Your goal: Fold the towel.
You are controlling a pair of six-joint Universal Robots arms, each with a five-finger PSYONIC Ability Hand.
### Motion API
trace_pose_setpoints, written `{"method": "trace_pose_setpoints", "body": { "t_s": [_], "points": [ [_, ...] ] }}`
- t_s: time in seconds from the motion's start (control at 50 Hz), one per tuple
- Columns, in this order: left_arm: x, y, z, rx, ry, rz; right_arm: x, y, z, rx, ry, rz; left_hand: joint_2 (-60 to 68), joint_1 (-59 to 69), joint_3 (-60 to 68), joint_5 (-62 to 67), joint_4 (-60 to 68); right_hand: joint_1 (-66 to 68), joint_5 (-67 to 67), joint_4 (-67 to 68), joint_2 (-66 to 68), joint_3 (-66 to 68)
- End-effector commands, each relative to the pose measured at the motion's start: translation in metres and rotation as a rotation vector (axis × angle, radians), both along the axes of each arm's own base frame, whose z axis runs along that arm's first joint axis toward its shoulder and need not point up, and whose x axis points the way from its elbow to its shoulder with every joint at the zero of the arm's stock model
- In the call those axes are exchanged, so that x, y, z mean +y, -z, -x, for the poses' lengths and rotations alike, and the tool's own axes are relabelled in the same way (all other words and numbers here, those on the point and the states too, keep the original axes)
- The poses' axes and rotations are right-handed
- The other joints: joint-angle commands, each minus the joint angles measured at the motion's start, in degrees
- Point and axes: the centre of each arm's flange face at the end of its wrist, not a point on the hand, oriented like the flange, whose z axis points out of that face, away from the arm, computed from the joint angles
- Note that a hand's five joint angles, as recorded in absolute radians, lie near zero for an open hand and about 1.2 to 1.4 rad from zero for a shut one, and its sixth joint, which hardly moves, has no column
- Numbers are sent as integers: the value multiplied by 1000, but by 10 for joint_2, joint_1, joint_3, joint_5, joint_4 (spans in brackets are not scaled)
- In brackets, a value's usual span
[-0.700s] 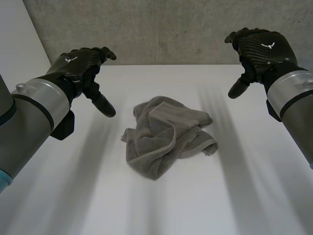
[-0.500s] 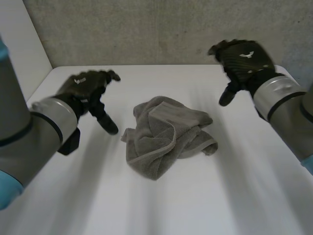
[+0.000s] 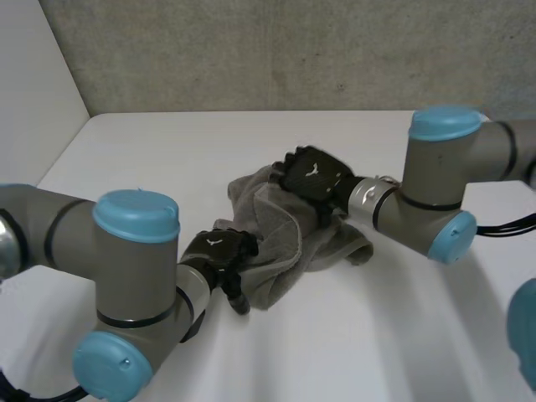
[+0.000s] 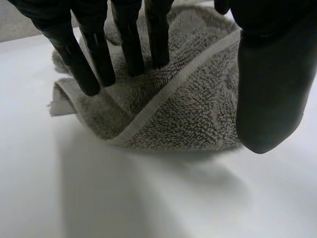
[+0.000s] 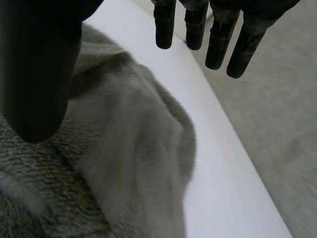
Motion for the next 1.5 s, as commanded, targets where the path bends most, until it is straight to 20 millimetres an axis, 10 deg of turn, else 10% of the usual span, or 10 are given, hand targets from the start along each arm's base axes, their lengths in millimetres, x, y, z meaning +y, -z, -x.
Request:
{"method": "trace_pose_setpoints", "body": {
  "t_s": [0.02, 0.16, 0.4, 0.62, 0.84, 0.86, 0.96, 1.32, 1.5],
  "points": [
    [-8, 15, 8, -8, 3, 9, 8, 21, -14, 22, -78, 5, 180, 178, 181, 82, 181, 66, 70, 54, 58, 60],
    [-16, 16, 13, -8, -13, 31, 7, 25, -26, 17, -93, 14, 463, 461, 465, 365, 465, 659, 663, 648, 651, 654],
    [-33, -54, 12, 99, -81, 205, -11, -21, -16, -43, 110, 38, 483, 481, 485, 385, 485, 661, 664, 649, 653, 655],
    [8, -58, -5, 81, -45, 176, 58, 3, 73, 251, 211, -329, 483, 481, 485, 385, 485, 661, 664, 649, 653, 655],
    [23, -41, -18, 37, -41, 124, 115, -68, 117, 160, 261, -333, 483, 481, 485, 385, 485, 661, 664, 649, 653, 655],
    [23, -41, -18, 37, -41, 124, 116, -75, 116, 132, 260, -340, 483, 481, 485, 385, 485, 485, 489, 473, 477, 479],
    [22, -37, -18, 29, -43, 115, 110, -91, 111, 77, 267, -312, 483, 481, 485, 385, 485, -39, -36, -51, -47, -45],
    [22, -14, -17, -48, -18, 86, 32, -29, 89, 79, 389, -462, 483, 481, 485, 385, 485, -28, -25, -40, -36, -34],
    [14, -16, -12, -54, -3, 138, 13, 1, 70, 94, 364, -428, 483, 481, 485, 385, 485, 203, 207, 191, 195, 197]
  ]
}}
